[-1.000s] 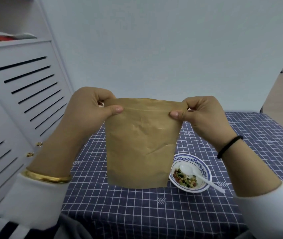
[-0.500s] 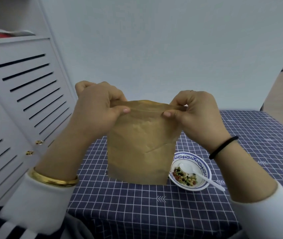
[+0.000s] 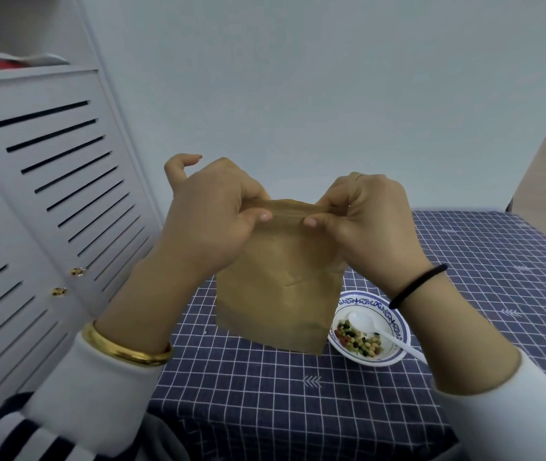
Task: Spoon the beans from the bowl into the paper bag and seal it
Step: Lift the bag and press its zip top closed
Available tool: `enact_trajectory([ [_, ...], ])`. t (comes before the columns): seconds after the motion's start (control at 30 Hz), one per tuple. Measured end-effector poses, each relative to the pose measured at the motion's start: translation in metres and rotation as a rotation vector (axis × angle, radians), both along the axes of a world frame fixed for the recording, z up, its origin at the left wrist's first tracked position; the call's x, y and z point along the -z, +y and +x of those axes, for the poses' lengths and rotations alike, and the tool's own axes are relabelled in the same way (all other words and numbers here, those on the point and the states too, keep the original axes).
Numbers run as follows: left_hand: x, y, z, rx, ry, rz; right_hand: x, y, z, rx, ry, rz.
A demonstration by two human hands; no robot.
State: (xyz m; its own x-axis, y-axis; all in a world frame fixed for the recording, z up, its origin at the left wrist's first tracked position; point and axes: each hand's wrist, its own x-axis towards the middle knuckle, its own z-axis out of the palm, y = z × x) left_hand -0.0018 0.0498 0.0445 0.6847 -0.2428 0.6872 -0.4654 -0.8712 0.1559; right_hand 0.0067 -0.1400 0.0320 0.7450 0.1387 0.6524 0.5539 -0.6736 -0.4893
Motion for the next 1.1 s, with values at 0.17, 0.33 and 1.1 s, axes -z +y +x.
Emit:
enact_trajectory([
  [0.17,0.002,-0.01,-0.003,-0.003,-0.047,0.046,-0.002,0.002,-0.001,-0.053,-0.015,-0.048],
  [0.33,0.004,-0.018,-0.004,0.04,-0.093,0.093,-0.001,0.01,-0.004,-0.025,-0.094,-0.125],
  [1.1,0.015,0.036,0.01,0.071,0.055,-0.403,0.008,-0.021,0.01,0.036,0.044,0.238],
])
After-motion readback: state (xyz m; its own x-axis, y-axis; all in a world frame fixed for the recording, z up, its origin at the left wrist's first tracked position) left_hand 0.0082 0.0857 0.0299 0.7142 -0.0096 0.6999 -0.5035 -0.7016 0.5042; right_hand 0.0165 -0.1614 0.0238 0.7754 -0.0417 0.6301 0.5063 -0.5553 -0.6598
